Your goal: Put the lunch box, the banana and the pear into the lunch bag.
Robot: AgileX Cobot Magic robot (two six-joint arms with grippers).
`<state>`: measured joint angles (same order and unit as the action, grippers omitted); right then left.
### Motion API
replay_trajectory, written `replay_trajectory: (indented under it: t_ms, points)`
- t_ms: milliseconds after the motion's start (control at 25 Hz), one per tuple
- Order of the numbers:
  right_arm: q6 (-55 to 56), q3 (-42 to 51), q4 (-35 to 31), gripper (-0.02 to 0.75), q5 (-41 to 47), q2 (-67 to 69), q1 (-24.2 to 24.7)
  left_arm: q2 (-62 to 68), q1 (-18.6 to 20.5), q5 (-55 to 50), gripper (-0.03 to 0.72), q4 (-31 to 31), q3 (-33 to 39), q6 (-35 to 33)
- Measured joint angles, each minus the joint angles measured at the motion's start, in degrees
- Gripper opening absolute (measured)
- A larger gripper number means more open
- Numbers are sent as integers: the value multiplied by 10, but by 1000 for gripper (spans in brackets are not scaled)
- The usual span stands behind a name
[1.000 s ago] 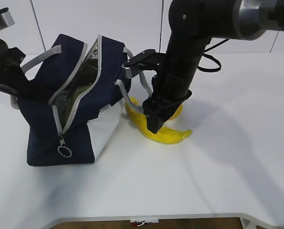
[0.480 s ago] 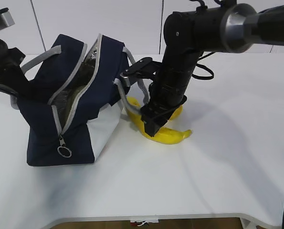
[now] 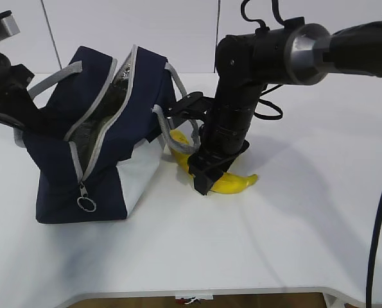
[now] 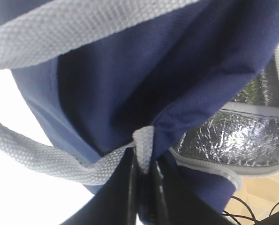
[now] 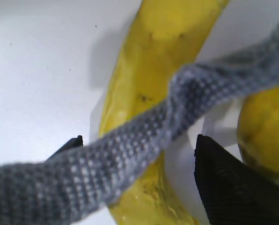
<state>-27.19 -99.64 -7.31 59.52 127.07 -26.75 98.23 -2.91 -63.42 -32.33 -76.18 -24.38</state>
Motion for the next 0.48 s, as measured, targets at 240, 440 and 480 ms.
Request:
replay_trajectory:
  t_ms: [240,440,480]
  points:
    - [3,0,0,420,27,0,0,0,0,1,8,1,0,0]
    - [3,0,-1,301,68,0,-1,0,0,1,8,3,0,0]
    - [3,-1,-1,300,75,0,-1,0,0,1,8,3,0,0]
